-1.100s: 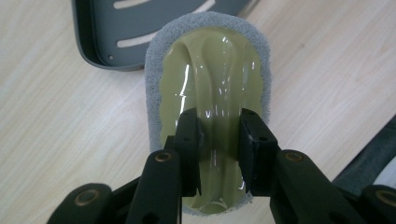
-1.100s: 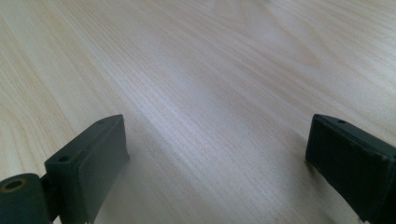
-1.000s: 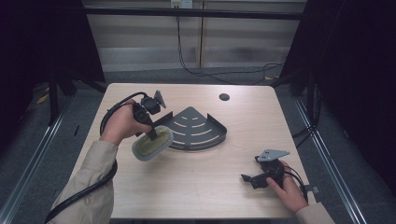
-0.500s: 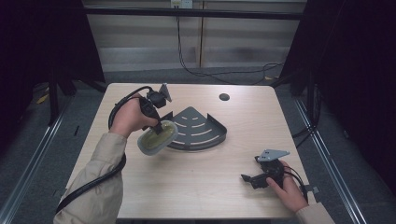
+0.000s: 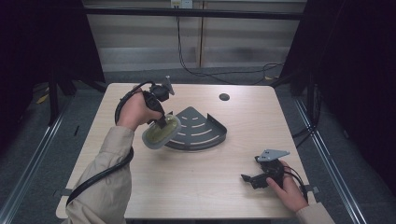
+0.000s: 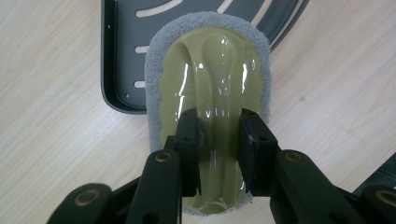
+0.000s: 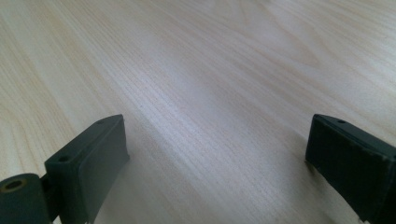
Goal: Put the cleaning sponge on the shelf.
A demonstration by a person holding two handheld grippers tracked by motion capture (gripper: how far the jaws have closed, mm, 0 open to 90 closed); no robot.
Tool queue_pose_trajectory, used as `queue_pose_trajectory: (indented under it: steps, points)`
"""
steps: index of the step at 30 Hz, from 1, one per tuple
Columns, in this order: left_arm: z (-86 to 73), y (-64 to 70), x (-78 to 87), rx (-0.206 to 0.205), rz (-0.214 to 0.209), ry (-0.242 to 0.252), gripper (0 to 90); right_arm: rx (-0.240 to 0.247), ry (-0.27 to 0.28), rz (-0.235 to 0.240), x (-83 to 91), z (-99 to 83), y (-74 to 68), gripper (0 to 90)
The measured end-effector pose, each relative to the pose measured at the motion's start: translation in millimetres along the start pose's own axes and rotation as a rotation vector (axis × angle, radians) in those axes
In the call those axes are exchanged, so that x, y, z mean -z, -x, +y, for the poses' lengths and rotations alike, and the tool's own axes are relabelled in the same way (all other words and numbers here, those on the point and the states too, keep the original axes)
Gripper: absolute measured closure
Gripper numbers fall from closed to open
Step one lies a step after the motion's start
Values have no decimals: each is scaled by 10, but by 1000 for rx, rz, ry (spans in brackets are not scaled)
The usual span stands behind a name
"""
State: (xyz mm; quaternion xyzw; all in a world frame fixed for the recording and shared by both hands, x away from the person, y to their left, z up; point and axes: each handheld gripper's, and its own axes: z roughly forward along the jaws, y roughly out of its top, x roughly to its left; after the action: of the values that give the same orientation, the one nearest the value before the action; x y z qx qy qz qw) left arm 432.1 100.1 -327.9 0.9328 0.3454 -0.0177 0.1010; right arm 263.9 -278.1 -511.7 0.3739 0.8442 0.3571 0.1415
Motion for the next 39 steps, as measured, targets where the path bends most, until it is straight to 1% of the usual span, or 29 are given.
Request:
queue_pose_trajectory:
  steps: [1, 3, 7, 8, 9, 10, 14, 17, 20, 21, 24, 25, 26, 27, 31, 34, 36, 39]
  points:
    - [12, -6, -2, -2, 0, 3, 713, 0, 0, 0, 0, 0, 0, 50]
    - [36, -12, -7, 6, -4, 7, 713, 0, 0, 0, 0, 0, 0, 50]
    - [88, -21, -24, 1, 2, -2, 713, 0, 0, 0, 0, 0, 0, 50]
    - [101, -21, -28, 7, 2, -2, 713, 0, 0, 0, 0, 0, 0, 50]
    - [116, -27, -28, 3, -1, -3, 713, 0, 0, 0, 0, 0, 0, 50]
    - [129, -29, -32, 5, 3, 2, 713, 0, 0, 0, 0, 0, 0, 50]
    - [180, -53, -37, 5, -2, 8, 713, 0, 0, 0, 0, 0, 0, 49]
    - [219, -60, -43, 5, 4, 3, 713, 0, 0, 0, 0, 0, 0, 50]
    - [262, -51, -45, 2, 9, 6, 713, 0, 0, 0, 0, 0, 0, 50]
    - [279, -48, -48, 4, 4, 3, 713, 0, 0, 0, 0, 0, 0, 50]
    - [313, -42, -60, -7, 5, 0, 713, 0, 0, 0, 0, 0, 0, 49]
    - [331, -32, -70, -1, 6, -1, 713, 0, 0, 0, 0, 0, 0, 50]
    - [340, -33, -74, -6, 2, -1, 713, 0, 0, 0, 0, 0, 0, 49]
    - [355, -37, -84, -1, -3, 3, 713, 0, 0, 0, 0, 0, 0, 50]
    - [393, -51, -105, -9, 8, -1, 714, 0, 0, 0, 0, 0, 0, 50]
    - [424, -58, -124, -5, 4, -1, 713, 0, 0, 0, 0, 0, 0, 49]
    - [447, -72, -133, -11, 5, -3, 713, 0, 0, 0, 0, 0, 0, 49]
    - [475, -81, -158, -2, 10, -2, 713, 0, 0, 0, 0, 0, 0, 49]
